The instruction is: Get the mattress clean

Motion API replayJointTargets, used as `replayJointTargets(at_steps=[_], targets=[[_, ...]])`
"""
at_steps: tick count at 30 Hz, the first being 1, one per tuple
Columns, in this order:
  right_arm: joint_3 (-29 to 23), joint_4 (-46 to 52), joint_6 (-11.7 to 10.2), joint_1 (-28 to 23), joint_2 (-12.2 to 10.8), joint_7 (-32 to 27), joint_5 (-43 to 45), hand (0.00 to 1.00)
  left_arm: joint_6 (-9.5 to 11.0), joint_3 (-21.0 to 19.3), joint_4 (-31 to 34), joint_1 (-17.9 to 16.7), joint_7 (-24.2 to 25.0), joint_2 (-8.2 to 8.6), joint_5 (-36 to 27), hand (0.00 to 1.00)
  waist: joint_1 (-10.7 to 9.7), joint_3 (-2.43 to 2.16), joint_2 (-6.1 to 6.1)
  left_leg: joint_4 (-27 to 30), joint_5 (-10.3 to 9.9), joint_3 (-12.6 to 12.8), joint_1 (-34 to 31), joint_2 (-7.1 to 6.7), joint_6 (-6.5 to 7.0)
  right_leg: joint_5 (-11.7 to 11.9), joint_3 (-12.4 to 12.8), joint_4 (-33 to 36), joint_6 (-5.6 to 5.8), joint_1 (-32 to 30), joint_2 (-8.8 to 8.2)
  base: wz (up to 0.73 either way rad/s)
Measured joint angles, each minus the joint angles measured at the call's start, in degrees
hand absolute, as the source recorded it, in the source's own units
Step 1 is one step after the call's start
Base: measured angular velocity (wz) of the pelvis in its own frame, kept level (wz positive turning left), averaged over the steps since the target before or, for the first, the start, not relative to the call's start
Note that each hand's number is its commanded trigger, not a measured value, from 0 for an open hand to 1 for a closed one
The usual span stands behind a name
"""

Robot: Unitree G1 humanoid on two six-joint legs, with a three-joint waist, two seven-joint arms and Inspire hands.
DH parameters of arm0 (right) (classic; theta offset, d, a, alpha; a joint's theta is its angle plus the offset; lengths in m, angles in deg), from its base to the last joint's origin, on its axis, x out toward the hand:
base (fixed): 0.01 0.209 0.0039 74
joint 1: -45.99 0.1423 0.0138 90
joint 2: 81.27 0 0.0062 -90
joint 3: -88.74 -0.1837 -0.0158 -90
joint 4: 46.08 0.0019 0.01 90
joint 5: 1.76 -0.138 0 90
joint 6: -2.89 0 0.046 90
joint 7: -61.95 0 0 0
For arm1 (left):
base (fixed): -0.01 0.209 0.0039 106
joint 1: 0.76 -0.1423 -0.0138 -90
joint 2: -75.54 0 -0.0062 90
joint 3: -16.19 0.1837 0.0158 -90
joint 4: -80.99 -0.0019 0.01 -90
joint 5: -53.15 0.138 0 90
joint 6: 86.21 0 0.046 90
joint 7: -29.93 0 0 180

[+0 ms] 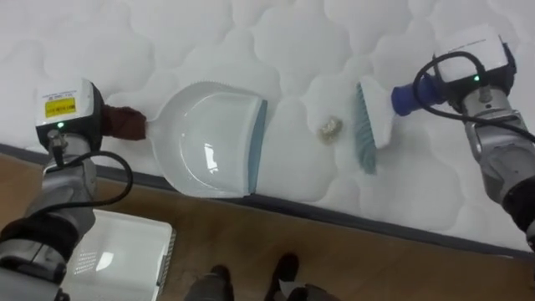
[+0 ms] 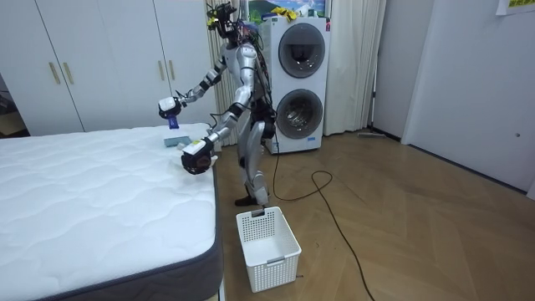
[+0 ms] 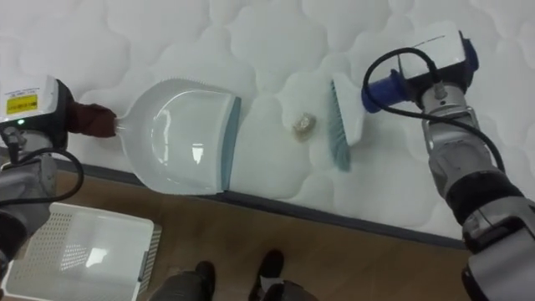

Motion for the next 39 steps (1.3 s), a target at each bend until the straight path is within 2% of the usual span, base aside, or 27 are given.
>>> replayJointTargets(at_steps=[5,10,12,19,23,29,32,39], targets=[[0.0,0.1,-0.6,0.0,-1.6,0.1,-0.2,1.0,-0.2,0.0,0.0,0.0,1.0,0.01,0.0,1.0,-0.1,0.0,0.0,0.0,0.0,0.0,0.0,-0.12,0.0,0.0,-0.2,0.6,0.01,-0.1,-0.31,0.0],[0.6,2.5,-0.6,0.0,-1.9,1.9,-0.4,1.0,-0.2,0.1,0.1,0.0,1.0,0.08,0.0,1.0,-0.3,0.01,0.02,0.0,0.1,0.1,0.0,-0.31,0.14,0.0,-0.4,0.7,0.03,-0.1,-0.62,0.01],[1.2,4.3,-0.7,0.0,-1.9,2.5,-0.4,1.0,-0.2,0.1,0.3,0.0,1.0,0.08,0.1,1.0,-0.3,0.01,0.03,-0.1,0.3,0.0,-0.1,-0.84,0.12,0.0,-0.5,0.6,0.02,-0.1,-0.69,0.0],[1.6,8.5,-2.5,-1.5,-2.9,5.7,-0.3,1.0,-0.2,1.2,1.5,-0.2,2.0,0.21,1.1,1.0,0.0,-0.03,0.27,0.0,0.4,-0.6,-0.1,-0.79,0.15,0.0,-1.2,0.6,-0.01,0.0,-0.85,0.04],[1.6,9.8,-3.7,-2.5,-2.9,6.5,-0.5,1.0,0.1,1.2,1.6,-1.2,3.8,0.23,1.1,1.0,0.0,0.0,1.05,0.0,0.4,-0.9,-0.1,-0.78,0.2,0.0,-1.5,0.6,0.0,0.1,-1.0,0.0],[2.0,9.9,-3.9,-2.5,-3.8,7.9,-2.5,1.0,0.6,1.2,1.6,-1.7,4.6,0.85,1.0,1.0,0.2,0.01,2.29,-0.6,0.4,-1.0,0.0,-0.85,0.21,0.0,-1.6,0.7,0.0,0.1,-1.05,0.0],[2.0,9.9,-3.9,-2.5,-5.3,8.8,-3.2,1.0,0.5,1.2,1.5,-2.1,4.6,1.03,1.0,1.0,0.2,-0.1,2.5,-1.3,0.8,-0.9,0.5,-1.08,0.04,0.0,-1.4,0.8,-0.01,0.2,-1.21,0.0],[2.0,9.5,-4.0,-2.5,-7.2,10.2,-7.0,1.0,0.6,1.2,1.5,-3.6,4.6,1.11,1.1,1.0,0.3,-0.15,2.63,-2.4,1.3,-0.5,1.3,-1.03,-0.2,0.0,-1.2,0.7,-0.1,0.4,-1.14,0.0]])
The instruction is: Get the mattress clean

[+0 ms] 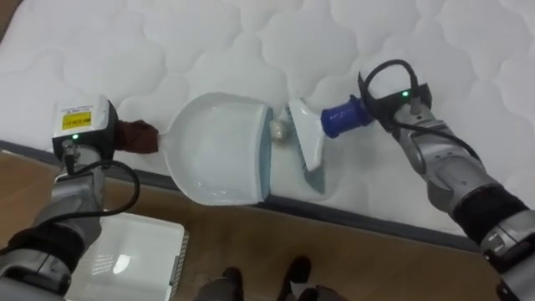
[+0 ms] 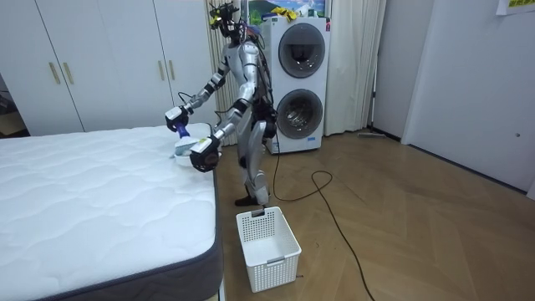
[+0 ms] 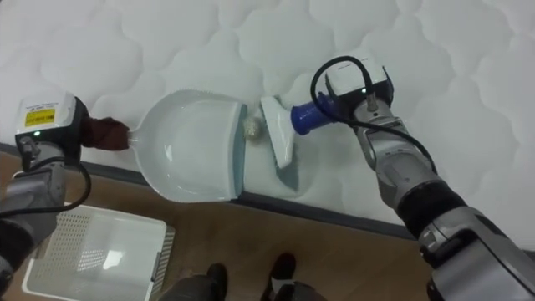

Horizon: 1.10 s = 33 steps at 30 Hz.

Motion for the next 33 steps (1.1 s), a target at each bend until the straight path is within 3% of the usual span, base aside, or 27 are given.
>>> replayJointTargets(at_steps=[7,33], targets=[[0.0,-0.2,-0.8,0.0,-1.2,0.2,-2.0,1.0,0.5,0.0,0.0,-0.3,0.3,0.0,0.0,1.0,0.1,0.01,0.02,-0.2,0.0,0.2,0.1,-0.04,-0.01,0.0,-0.2,0.0,0.0,0.0,-0.13,0.0],[-0.7,0.0,-1.7,0.0,-1.4,0.9,-7.2,1.0,-0.3,-0.2,0.0,-0.6,1.7,0.67,0.0,1.0,0.6,-0.01,0.33,-0.6,0.1,1.3,0.6,-0.1,0.1,0.0,0.2,1.2,-0.01,-0.7,-0.54,-0.01]])
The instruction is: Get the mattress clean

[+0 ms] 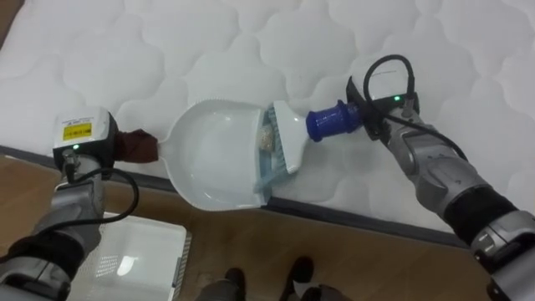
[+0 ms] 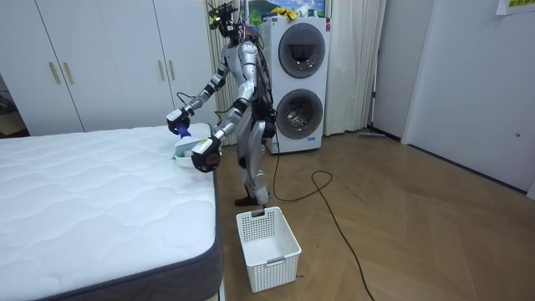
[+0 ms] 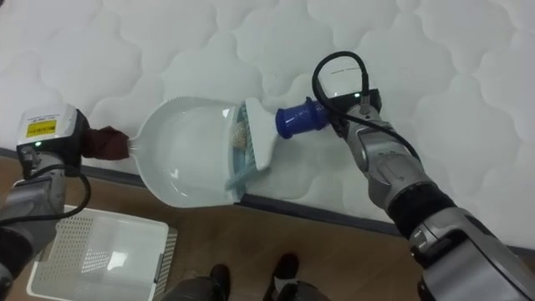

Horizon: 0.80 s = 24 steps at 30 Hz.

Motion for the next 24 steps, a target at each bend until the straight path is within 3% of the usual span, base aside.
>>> replayJointTargets(at_steps=[7,17,24], targets=[[0.0,0.0,-0.2,0.0,-1.1,0.1,-2.4,1.0,-0.2,0.0,-0.1,0.0,-0.1,0.73,0.0,1.0,0.3,-0.02,0.01,0.1,0.2,0.2,0.1,-0.29,0.12,-0.1,0.0,0.3,-0.15,0.0,-0.36,-0.01],[0.0,0.1,-3.8,0.0,-2.3,0.2,-7.1,1.0,-0.1,0.1,-0.1,-0.1,0.0,1.75,0.0,1.0,0.7,-0.04,-0.01,0.7,0.5,0.3,0.1,-0.86,0.54,-0.2,0.0,1.1,-0.22,-0.1,-1.21,0.0],[-0.1,0.1,-4.6,0.0,-2.5,0.1,-8.2,1.0,-0.2,0.1,-0.3,-0.2,0.6,2.19,0.1,1.0,0.6,-0.05,0.0,1.6,0.5,0.2,-0.1,-0.84,0.55,-0.4,-0.1,1.8,-0.52,0.1,-1.43,0.0]])
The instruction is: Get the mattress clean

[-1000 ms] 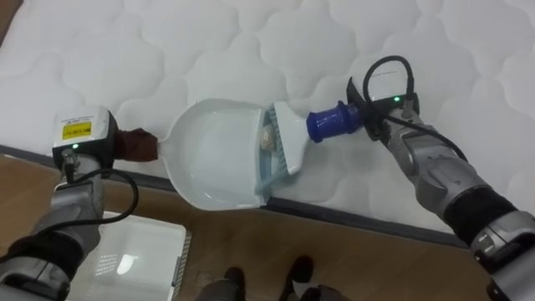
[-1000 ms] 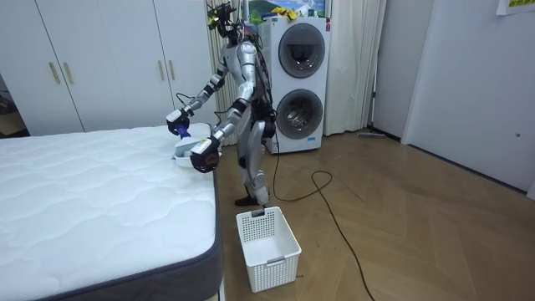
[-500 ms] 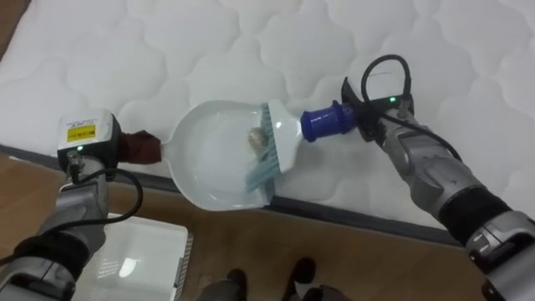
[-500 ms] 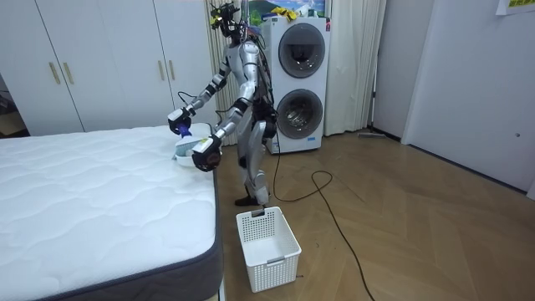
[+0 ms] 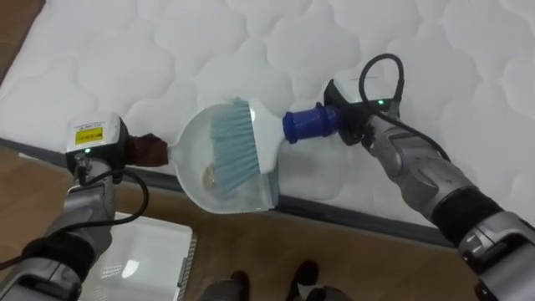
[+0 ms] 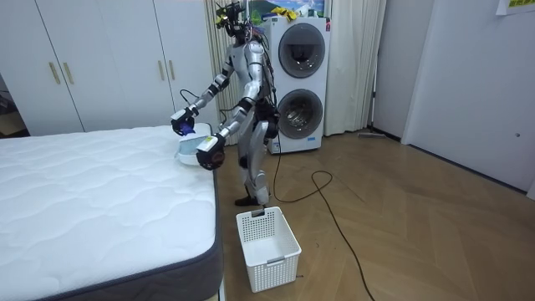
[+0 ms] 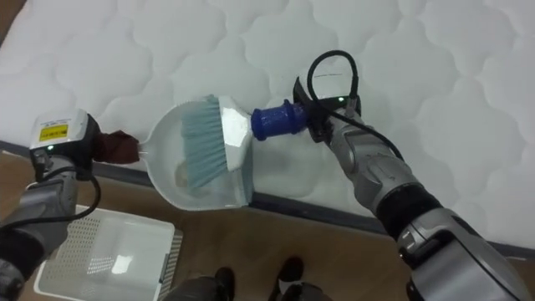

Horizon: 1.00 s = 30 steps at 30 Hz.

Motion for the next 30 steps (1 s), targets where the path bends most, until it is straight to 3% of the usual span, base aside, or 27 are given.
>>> replayJointTargets(at_steps=[15,18,26,27,28,29,30], targets=[[-1.1,0.0,-1.5,0.0,0.4,-0.6,-1.0,1.0,0.0,0.0,-1.4,0.0,0.0,0.54,0.4,1.0,-0.4,-0.18,0.32,0.5,0.1,-0.9,-0.4,-0.22,0.18,-0.1,-1.0,0.0,-0.01,0.3,-0.36,0.02],[-2.6,-0.1,-2.4,0.0,1.3,-0.9,-4.0,1.0,0.1,0.0,-1.1,0.0,-0.1,0.58,0.5,1.0,-0.6,-0.28,0.46,0.5,0.1,-1.0,-0.4,-0.39,0.19,-0.2,-1.0,0.1,0.13,0.3,-0.53,0.04],[-11.1,-1.2,-2.2,-4.2,2.2,-4.0,-13.5,1.0,-0.1,-0.1,-1.1,-0.8,-2.1,0.6,0.5,1.0,-2.8,-0.59,0.38,-0.6,0.4,-1.1,1.9,-1.01,0.47,-0.9,-1.1,0.4,0.5,2.1,-1.27,0.01],[-12.0,-1.2,-2.4,-4.8,2.2,-4.0,-13.8,1.0,0.0,-0.2,-0.9,-1.3,-2.2,0.59,0.5,1.0,-3.3,-0.86,0.38,-0.9,0.5,-1.1,2.3,-1.23,0.57,-1.1,-1.1,0.7,0.62,2.2,-1.54,0.11],[-14.8,-1.2,-2.4,-5.7,2.2,-4.2,-14.2,0.83,0.2,-1.2,-0.4,-2.4,-2.2,0.63,0.7,1.0,-3.9,-1.03,0.3,-1.2,0.5,-1.2,3.0,-1.59,0.61,-1.5,-0.9,1.2,0.87,2.7,-1.86,0.12],[-17.2,-1.2,-2.4,-6.6,2.4,-4.8,-15.7,0.55,0.3,-2.4,0.1,-3.5,-2.2,0.63,1.0,1.0,-4.6,-1.11,0.21,-1.5,0.5,-1.3,3.9,-1.62,0.61,-1.5,-0.9,1.0,0.93,3.6,-1.81,0.08],[-18.3,-1.2,-2.4,-7.0,2.5,-5.4,-17.0,0.42,0.2,-2.6,0.3,-4.0,-2.2,0.61,1.0,1.0,-4.8,-1.26,0.09,-1.6,0.5,-1.4,4.2,-1.62,0.61,-1.6,-1.0,0.8,0.97,4.0,-1.8,0.05]])
